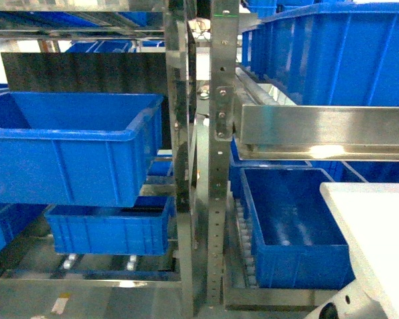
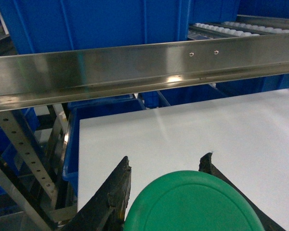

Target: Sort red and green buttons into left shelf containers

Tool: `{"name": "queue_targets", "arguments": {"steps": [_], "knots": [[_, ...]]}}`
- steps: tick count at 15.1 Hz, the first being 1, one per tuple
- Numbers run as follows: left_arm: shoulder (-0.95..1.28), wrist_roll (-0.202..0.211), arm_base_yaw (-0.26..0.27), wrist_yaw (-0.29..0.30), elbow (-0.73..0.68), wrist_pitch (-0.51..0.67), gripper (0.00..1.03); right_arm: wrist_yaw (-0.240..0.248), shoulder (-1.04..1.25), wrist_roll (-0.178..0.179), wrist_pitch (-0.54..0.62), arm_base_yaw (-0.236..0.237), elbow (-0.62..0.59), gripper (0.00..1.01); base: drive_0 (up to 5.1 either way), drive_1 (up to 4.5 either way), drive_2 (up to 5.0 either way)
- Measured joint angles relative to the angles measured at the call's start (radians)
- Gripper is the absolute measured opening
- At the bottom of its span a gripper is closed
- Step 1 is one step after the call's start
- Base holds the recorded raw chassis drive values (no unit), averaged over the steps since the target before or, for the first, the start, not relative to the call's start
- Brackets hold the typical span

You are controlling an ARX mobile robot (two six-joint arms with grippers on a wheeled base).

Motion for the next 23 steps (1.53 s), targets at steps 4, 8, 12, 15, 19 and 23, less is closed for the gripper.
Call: {"name": "queue_targets", "arguments": {"steps": [4,8,12,15,19,23], "knots": [[0.000,0.000,0.004,-0.003,0.000,-0.001,0.28,-0.003,-0.001,0.000,-0.001,0.000,0.000,0.37,-4.9,2.73,2.2],[-0.001,0.000,0.004,0.000,0.000,0.000,0.28,-0.002,0.000,0.000,-0.005,0.000,0.000,0.37,-4.1,4.50,0.1],[-0.001,0.000,0.004,-0.001,0.000,0.000,0.28,-0.003,-0.002,0.000,0.001,0.000,0.000,0.37,-2.8,4.97,-2.1],[-0.001,0.000,0.004,-0.001,0.000,0.002,0.28,-0.002,-0.002,0.000,0.000,0.000,0.000,0.37,-0.9,4.19,-3.4],[0.002,0.000,0.005,-0.003,0.000,-0.002,0.28,-0.003,0.001,0.000,-0.002,0.000,0.001,0.37,-0.2,1.76,-2.1],[0.002,0.000,0.000,0.004,0.000,0.002,0.28,0.001,0.000,0.000,-0.002,0.000,0.001,0.37,-2.5,1.20,1.2]]}}
